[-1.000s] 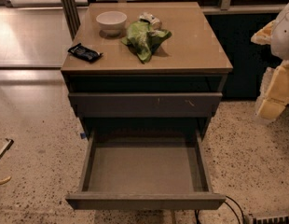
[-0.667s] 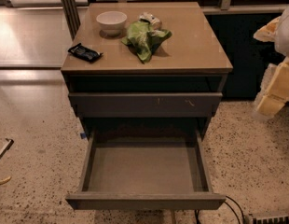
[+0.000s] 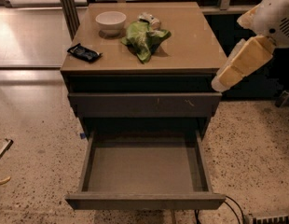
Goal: Place green rice chip bag into middle drawer
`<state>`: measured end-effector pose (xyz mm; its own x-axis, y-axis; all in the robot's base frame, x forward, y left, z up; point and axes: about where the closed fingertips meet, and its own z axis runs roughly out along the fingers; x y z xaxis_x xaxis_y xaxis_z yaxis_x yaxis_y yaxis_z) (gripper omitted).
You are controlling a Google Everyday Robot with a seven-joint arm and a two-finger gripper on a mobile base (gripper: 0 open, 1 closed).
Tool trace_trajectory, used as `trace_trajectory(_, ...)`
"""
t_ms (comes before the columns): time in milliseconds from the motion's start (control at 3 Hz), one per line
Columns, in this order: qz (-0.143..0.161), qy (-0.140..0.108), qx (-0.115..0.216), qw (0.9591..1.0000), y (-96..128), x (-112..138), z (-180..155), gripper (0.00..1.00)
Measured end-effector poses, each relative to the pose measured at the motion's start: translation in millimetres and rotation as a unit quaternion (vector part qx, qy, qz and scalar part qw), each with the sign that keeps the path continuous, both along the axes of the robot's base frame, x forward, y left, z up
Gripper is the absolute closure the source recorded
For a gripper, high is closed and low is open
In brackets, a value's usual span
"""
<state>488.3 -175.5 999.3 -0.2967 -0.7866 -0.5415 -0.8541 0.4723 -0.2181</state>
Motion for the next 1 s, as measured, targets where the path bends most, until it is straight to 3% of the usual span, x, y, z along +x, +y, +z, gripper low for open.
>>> trace_trajectory(333, -0.003, -0.029, 0.046, 0.9985, 47.0, 41.1, 15.5, 0.0)
trace_trajectory(667, -0.029, -0.04, 0.098, 0.9939, 87.4, 88.3, 14.5, 0.0)
trace_trajectory(1000, -0.029, -0.04, 0.098, 0.9939, 87.4, 88.3, 14.5, 0.0)
